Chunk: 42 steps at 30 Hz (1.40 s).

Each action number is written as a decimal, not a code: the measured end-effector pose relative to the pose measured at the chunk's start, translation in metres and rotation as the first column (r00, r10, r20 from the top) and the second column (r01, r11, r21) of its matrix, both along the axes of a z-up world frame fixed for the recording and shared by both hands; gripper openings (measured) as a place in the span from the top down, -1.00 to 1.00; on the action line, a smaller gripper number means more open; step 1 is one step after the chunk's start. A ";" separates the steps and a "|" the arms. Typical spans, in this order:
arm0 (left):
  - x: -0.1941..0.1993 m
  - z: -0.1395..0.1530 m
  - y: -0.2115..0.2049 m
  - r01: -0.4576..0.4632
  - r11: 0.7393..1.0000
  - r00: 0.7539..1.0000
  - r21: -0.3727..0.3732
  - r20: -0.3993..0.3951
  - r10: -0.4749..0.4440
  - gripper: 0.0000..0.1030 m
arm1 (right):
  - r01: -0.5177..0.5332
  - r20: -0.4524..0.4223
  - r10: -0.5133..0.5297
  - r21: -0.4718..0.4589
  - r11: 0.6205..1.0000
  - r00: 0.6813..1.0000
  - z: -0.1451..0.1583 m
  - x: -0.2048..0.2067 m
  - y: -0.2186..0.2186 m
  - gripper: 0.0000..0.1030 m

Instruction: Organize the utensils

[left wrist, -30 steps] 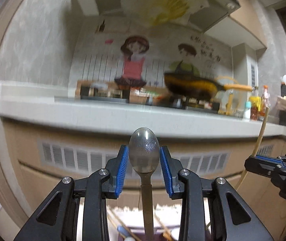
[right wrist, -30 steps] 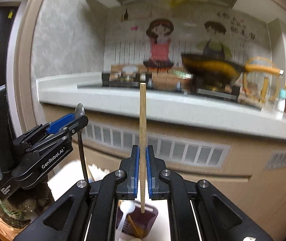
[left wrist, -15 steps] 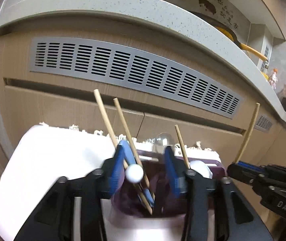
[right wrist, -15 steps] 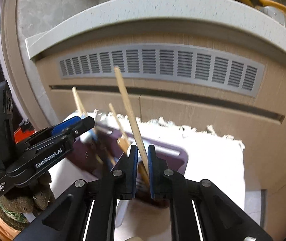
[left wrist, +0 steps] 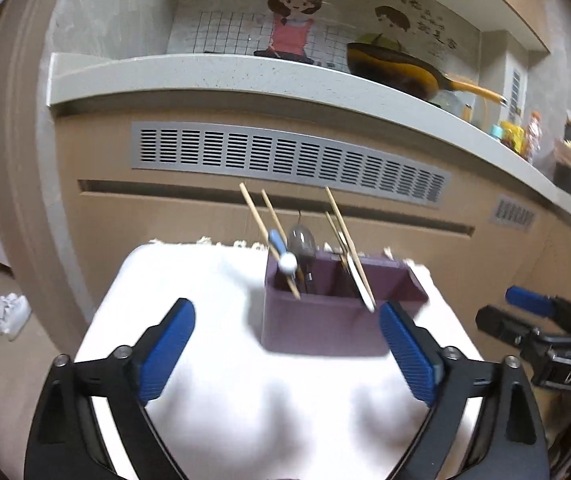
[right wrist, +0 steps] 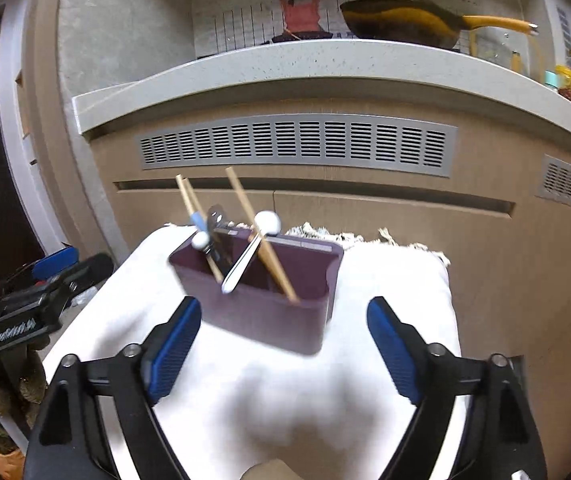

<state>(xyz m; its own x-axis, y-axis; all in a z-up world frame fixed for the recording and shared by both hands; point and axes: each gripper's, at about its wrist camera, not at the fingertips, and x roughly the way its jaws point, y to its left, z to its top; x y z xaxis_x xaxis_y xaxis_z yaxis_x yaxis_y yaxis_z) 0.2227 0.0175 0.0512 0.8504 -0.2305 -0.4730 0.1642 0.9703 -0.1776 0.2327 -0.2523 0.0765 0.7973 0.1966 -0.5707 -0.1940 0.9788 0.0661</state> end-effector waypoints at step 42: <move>-0.134 -0.033 -0.033 -0.041 0.986 0.998 0.160 0.049 0.033 -1.00 | 0.193 0.134 -0.182 -0.073 0.979 0.974 -0.054 -0.144 -0.003 -0.99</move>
